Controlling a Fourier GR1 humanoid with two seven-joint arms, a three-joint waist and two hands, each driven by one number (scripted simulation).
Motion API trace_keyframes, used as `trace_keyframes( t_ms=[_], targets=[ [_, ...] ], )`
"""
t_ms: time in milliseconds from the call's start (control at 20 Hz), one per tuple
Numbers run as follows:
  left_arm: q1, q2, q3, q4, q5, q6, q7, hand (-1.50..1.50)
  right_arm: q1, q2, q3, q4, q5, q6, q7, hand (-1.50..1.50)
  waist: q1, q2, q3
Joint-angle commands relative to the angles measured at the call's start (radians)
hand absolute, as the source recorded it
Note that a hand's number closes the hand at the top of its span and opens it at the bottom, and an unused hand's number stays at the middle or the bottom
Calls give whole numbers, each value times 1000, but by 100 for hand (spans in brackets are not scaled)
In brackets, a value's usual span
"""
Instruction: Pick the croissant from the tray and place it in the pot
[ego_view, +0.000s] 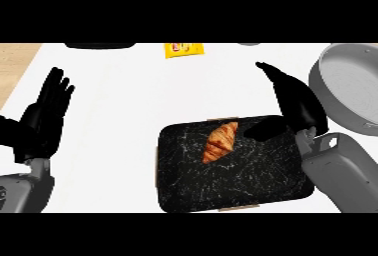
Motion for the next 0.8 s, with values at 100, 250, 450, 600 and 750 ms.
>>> trace_keyframes(
  t_ms=[100, 250, 450, 600, 750],
  targets=[
    [-23, 8, 0, -28, 3, -6, 42, 0, -162, 105, 86, 117, -89, 277, 277, -150, 32, 4, 0],
    [-29, -7, 8, 36, -11, -12, -20, 0, -236, 170, 94, 212, -140, 374, 363, -150, 25, 10, 0],
    [-5, 14, 13, -49, -1, -9, 56, 0, -256, 260, 114, 318, -168, 390, 417, -150, 27, 3, 2],
    [-9, -7, 10, -39, -8, -8, 37, 0, -279, 293, 97, 401, -176, 388, 416, -150, 16, 4, 2],
    [-50, -6, 32, -12, -14, -8, 53, 0, -304, 341, 84, 424, -154, 375, 418, -150, 4, 3, 2]
  ],
)
